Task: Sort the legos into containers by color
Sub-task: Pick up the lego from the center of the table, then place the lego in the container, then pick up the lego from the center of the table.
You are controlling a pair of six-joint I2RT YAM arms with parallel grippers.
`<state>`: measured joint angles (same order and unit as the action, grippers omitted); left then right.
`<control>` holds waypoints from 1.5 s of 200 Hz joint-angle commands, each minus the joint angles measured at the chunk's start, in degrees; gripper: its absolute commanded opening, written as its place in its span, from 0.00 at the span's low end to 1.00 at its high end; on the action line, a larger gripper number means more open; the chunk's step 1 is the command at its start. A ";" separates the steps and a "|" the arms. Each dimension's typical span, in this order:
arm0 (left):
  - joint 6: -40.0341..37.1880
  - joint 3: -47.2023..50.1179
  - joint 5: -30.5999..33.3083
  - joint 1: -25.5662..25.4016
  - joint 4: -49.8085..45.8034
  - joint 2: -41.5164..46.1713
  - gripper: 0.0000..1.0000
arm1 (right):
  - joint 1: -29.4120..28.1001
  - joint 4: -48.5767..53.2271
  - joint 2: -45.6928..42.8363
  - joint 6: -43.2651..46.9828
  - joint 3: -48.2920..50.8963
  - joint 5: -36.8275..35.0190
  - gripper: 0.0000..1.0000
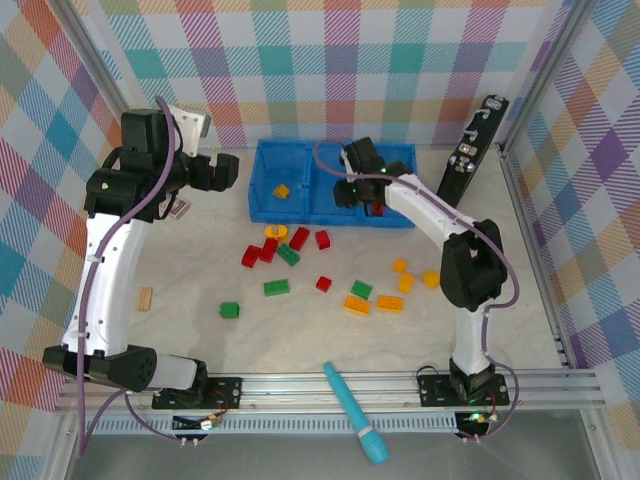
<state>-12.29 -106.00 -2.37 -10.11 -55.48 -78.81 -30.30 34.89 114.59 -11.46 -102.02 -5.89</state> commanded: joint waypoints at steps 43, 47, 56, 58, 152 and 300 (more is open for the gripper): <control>-0.55 -4.27 -0.13 -0.79 -1.80 -2.31 1.00 | 0.96 -0.38 19.27 5.82 -21.57 -1.36 0.38; -0.55 -4.49 -0.05 -0.79 -1.79 -2.44 1.00 | 0.94 -0.14 20.26 5.99 -22.87 -1.32 0.38; -0.47 -5.13 0.17 -0.79 -2.01 -2.87 1.00 | 1.03 0.40 22.62 6.14 -25.57 -1.32 0.38; -0.43 -5.28 0.17 -0.79 -2.13 -2.96 1.00 | 1.08 0.54 23.08 6.18 -26.14 -1.32 0.38; 0.54 -7.10 -2.11 -0.79 -2.43 -2.57 1.00 | 0.55 -1.15 20.63 5.96 -24.09 0.88 0.59; 1.88 -2.80 -4.83 -0.79 -0.08 4.24 1.00 | -8.78 -4.15 1.05 -5.85 9.03 -0.42 0.59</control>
<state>-11.33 -109.25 -5.63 -10.11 -56.69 -75.90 -39.31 29.80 117.58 -12.51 -95.96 -5.39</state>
